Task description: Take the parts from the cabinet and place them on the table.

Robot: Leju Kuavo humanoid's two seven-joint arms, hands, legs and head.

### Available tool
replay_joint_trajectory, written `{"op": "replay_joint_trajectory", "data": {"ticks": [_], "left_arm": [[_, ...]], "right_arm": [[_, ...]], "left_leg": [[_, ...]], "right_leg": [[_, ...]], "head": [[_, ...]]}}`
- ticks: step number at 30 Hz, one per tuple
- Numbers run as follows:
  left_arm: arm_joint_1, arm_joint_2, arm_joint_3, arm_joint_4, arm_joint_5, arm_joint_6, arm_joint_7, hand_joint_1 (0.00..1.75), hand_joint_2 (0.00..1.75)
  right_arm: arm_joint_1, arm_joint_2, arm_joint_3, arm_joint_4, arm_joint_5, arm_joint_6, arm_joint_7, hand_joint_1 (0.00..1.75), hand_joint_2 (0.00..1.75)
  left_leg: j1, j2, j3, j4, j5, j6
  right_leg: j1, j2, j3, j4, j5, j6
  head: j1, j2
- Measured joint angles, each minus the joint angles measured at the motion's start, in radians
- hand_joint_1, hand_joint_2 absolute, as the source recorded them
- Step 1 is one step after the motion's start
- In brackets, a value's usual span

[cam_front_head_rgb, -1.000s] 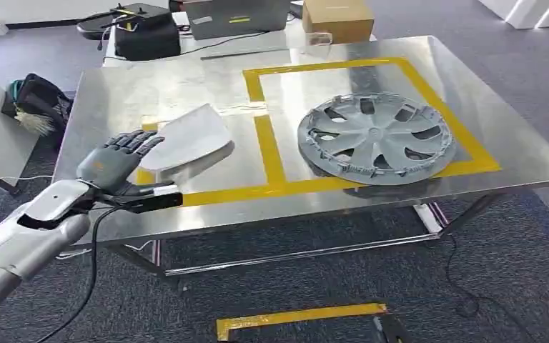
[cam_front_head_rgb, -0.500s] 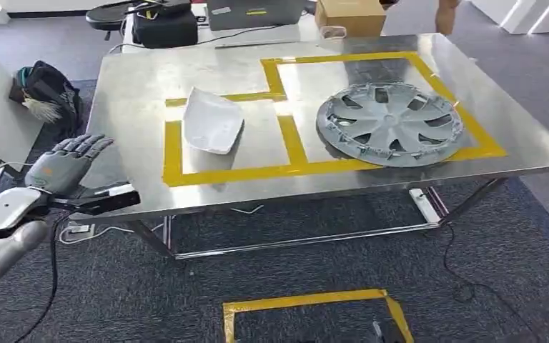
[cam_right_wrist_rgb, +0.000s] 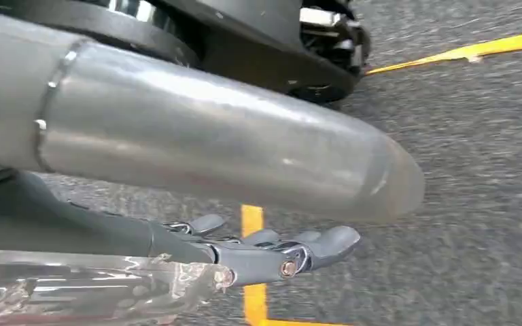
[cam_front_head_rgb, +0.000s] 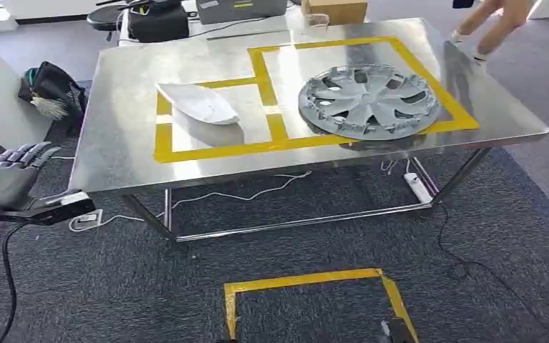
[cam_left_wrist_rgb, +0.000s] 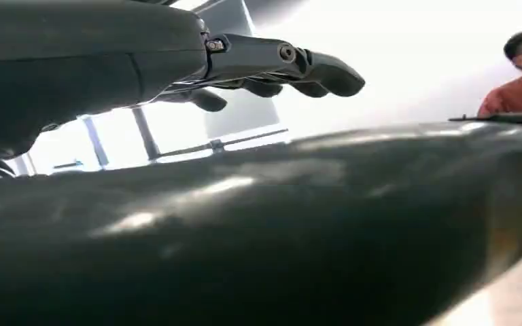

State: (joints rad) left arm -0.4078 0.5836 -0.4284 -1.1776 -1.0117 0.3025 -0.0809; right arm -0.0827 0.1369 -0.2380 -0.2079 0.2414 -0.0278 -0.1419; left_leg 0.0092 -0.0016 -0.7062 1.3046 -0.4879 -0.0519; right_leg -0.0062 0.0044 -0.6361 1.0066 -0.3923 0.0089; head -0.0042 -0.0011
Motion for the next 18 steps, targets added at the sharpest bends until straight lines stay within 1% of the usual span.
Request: {"op": "replay_joint_trajectory", "data": {"ticks": [1, 2, 3, 4, 5, 6, 7, 8, 9, 10, 11, 12, 13, 14, 15, 16, 17, 18], "left_arm": [[0.004, 0.004, 0.004, -0.004, 0.000, 0.000, 0.000, 0.00, 0.00], [0.006, 0.007, 0.007, -0.009, 0.000, 0.000, 0.000, 0.00, 0.00], [0.006, 0.010, 0.012, -0.014, 0.000, 0.001, 0.000, 0.00, 0.00], [0.006, 0.013, 0.016, -0.021, 0.000, 0.002, 0.000, 0.00, 0.00], [0.006, 0.014, 0.021, -0.026, 0.000, 0.004, 0.000, 0.00, 0.00], [0.010, 0.015, 0.022, -0.026, 0.000, 0.005, 0.000, 0.00, 0.00], [0.017, 0.015, 0.023, -0.026, 0.000, 0.005, 0.000, 0.00, 0.00], [0.024, 0.014, 0.026, -0.027, 0.000, 0.005, 0.003, 0.00, 0.00], [0.031, 0.015, 0.027, -0.028, 0.000, 0.005, 0.006, 0.00, 0.00], [0.042, 0.017, 0.032, -0.033, 0.000, 0.003, 0.008, 0.00, 0.00], [0.053, 0.022, 0.041, -0.038, 0.000, -0.002, 0.013, 0.00, 0.00], [0.065, 0.024, 0.050, -0.041, 0.000, -0.015, 0.021, 0.00, 0.00], [0.081, 0.026, 0.061, -0.041, 0.004, -0.037, 0.033, 0.00, 0.00], [0.100, 0.026, 0.071, -0.041, 0.005, -0.054, 0.043, 0.00, 0.00], [0.123, 0.026, 0.080, -0.041, 0.005, -0.066, 0.052, 0.00, 0.00], [0.146, 0.022, 0.092, -0.041, 0.005, -0.080, 0.060, 0.00, 0.00], [0.168, 0.016, 0.105, -0.041, 0.007, -0.092, 0.066, 0.00, 0.00], [0.192, 0.001, 0.120, -0.039, 0.007, -0.093, 0.073, 0.00, 0.00]], "right_arm": [[-0.001, 0.000, 0.000, 0.000, 0.000, 0.000, 0.000, 0.00, 0.00], [-0.001, 0.000, 0.000, 0.000, 0.000, 0.001, 0.000, 0.00, 0.00], [-0.003, 0.000, 0.000, 0.000, 0.000, 0.002, 0.000, 0.00, 0.00], [-0.003, -0.002, 0.000, -0.001, 0.000, 0.002, -0.001, 0.00, 0.00], [-0.004, -0.002, 0.000, 0.000, 0.000, 0.002, -0.002, 0.00, 0.00], [-0.003, -0.002, 0.000, 0.000, 0.000, 0.001, -0.002, 0.00, 0.00], [0.000, -0.002, 0.000, 0.000, 0.000, 0.000, -0.002, 0.00, 0.00], [0.006, -0.003, 0.000, 0.001, 0.000, -0.001, -0.002, 0.00, 0.00], [0.011, -0.004, -0.001, 0.001, 0.000, -0.001, -0.001, 0.00, 0.00], [0.016, -0.004, -0.002, 0.001, -0.001, -0.001, -0.002, 0.00, 0.00], [0.016, -0.004, -0.003, 0.001, -0.001, -0.001, -0.002, 0.00, 0.00], [0.014, -0.004, -0.004, 0.001, -0.001, -0.001, -0.002, 0.00, 0.00], [0.013, -0.004, -0.005, 0.001, -0.002, -0.001, -0.002, 0.00, 0.00], [0.013, -0.005, -0.006, 0.001, -0.003, -0.001, -0.002, 0.00, 0.00], [0.014, -0.005, -0.009, 0.001, -0.004, -0.001, -0.002, 0.00, 0.00], [0.016, -0.005, -0.012, 0.001, -0.005, -0.001, -0.002, 0.00, 0.00], [0.015, -0.005, -0.015, 0.001, -0.006, -0.001, -0.002, 0.00, 0.00], [0.011, -0.006, -0.017, 0.000, -0.007, 0.000, -0.002, 0.00, 0.00]], "left_leg": [[0.002, 0.000, 0.042, -0.042, 0.039, -0.001], [0.003, 0.000, 0.099, -0.113, 0.051, -0.002], [0.006, 0.000, 0.171, -0.202, 0.021, -0.004], [0.005, -0.002, 0.245, -0.321, -0.020, 0.001], [0.000, -0.001, 0.250, -0.345, -0.036, 0.019], [-0.003, -0.001, 0.237, -0.341, -0.024, 0.025], [-0.006, -0.001, 0.227, -0.338, -0.015, 0.035], [0.000, 0.003, 0.217, -0.342, 0.000, 0.047], [0.000, 0.004, 0.207, -0.341, 0.012, 0.054], [0.000, 0.005, 0.194, -0.341, 0.024, 0.063], [-0.001, 0.005, 0.179, -0.341, 0.038, 0.064], [-0.003, 0.005, 0.162, -0.340, 0.053, 0.066], [-0.005, 0.005, 0.144, -0.339, 0.067, 0.067], [-0.008, 0.005, 0.127, -0.339, 0.080, 0.067], [-0.010, 0.006, 0.108, -0.339, 0.094, 0.066], [-0.012, 0.006, 0.089, -0.338, 0.109, 0.066], [-0.013, 0.005, 0.074, -0.338, 0.122, 0.064], [-0.013, 0.005, 0.065, -0.336, 0.135, 0.062]], "right_leg": [[-0.002, 0.000, -0.018, 0.001, 0.013, 0.003], [-0.004, 0.000, -0.033, 0.003, 0.025, 0.008], [-0.002, 0.001, -0.041, 0.005, 0.037, 0.014], [0.002, 0.000, -0.052, 0.008, 0.046, 0.020], [0.002, 0.001, -0.057, 0.003, 0.065, 0.026], [0.000, 0.001, -0.059, -0.010, 0.084, 0.030], [-0.002, 0.001, -0.061, -0.019, 0.099, 0.038], [-0.003, 0.003, -0.068, -0.022, 0.102, 0.044], [-0.005, 0.001, -0.076, -0.005, 0.055, 0.049], [-0.004, 0.001, -0.092, 0.046, -0.018, 0.052], [-0.003, 0.001, -0.105, 0.126, -0.090, 0.055], [-0.003, 0.000, -0.119, 0.212, -0.141, 0.055], [-0.003, 0.000, -0.125, 0.285, -0.161, 0.055], [-0.002, 0.001, -0.118, 0.322, -0.144, 0.052], [0.001, 0.000, -0.092, 0.322, -0.102, 0.048], [0.005, 0.001, -0.046, 0.284, -0.057, 0.041], [0.009, 0.002, 0.016, 0.219, -0.040, 0.032], [0.015, 0.005, 0.098, 0.116, -0.069, 0.022]], "head": [[0.001, 0.000], [0.000, 0.000], [0.000, 0.000], [0.000, 0.000], [0.003, 0.000], [0.001, 0.000], [0.000, 0.000], [0.001, 0.000], [0.000, 0.000], [0.007, 0.000], [0.010, 0.000], [0.010, 0.000], [0.011, 0.000], [0.011, 0.000], [0.011, 0.000], [0.011, 0.000], [0.012, 0.000], [0.010, 0.000]]}}
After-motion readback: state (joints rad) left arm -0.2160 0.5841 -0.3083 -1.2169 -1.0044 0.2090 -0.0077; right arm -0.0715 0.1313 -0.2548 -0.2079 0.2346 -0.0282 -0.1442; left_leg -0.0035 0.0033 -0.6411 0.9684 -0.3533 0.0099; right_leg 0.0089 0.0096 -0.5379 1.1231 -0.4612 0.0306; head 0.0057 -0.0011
